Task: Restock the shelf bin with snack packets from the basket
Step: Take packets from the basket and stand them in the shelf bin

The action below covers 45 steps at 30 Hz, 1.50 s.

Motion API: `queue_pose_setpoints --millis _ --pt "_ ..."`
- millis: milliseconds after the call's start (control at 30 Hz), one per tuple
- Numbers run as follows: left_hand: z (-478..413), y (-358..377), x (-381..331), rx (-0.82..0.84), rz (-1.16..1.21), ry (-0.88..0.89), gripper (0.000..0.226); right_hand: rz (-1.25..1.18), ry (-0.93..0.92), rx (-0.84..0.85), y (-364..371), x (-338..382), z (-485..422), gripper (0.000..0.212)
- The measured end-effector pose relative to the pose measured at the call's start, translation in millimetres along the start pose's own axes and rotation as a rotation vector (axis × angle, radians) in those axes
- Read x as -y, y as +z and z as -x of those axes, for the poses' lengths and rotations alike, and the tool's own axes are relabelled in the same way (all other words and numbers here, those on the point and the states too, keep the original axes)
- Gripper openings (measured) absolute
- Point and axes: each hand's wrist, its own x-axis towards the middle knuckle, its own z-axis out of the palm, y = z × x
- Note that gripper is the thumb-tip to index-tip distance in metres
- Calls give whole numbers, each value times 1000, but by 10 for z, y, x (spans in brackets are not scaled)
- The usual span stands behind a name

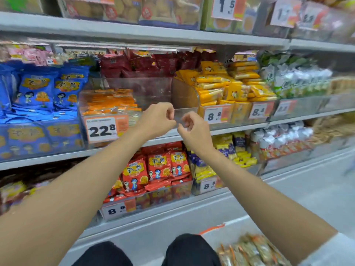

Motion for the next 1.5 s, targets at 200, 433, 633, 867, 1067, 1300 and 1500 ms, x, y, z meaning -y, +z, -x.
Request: queue_pose_setpoints --millis 200,433,633,867,1067,1300,1500 --pt "232 1157 -282 363 95 -66 18 97 240 163 -410 -851 745 7" --pt "903 2662 -386 738 267 -274 15 171 627 368 -705 -1887 2048 13" --pt "1553 3660 -356 953 320 -505 17 223 908 673 -998 -2495 3145 16" --pt "1856 4334 -298 1047 411 -617 23 350 1168 969 -1020 -3079 4147 23" --pt "2030 4636 -141 1078 458 -767 18 375 1207 1216 -639 -3381 4588 46" --pt "2035 4685 -163 1071 503 -793 16 681 1081 1408 -238 -3569 5338 98" --pt "2028 4681 -174 1083 506 -804 16 671 1060 1400 -154 -3562 5356 74"
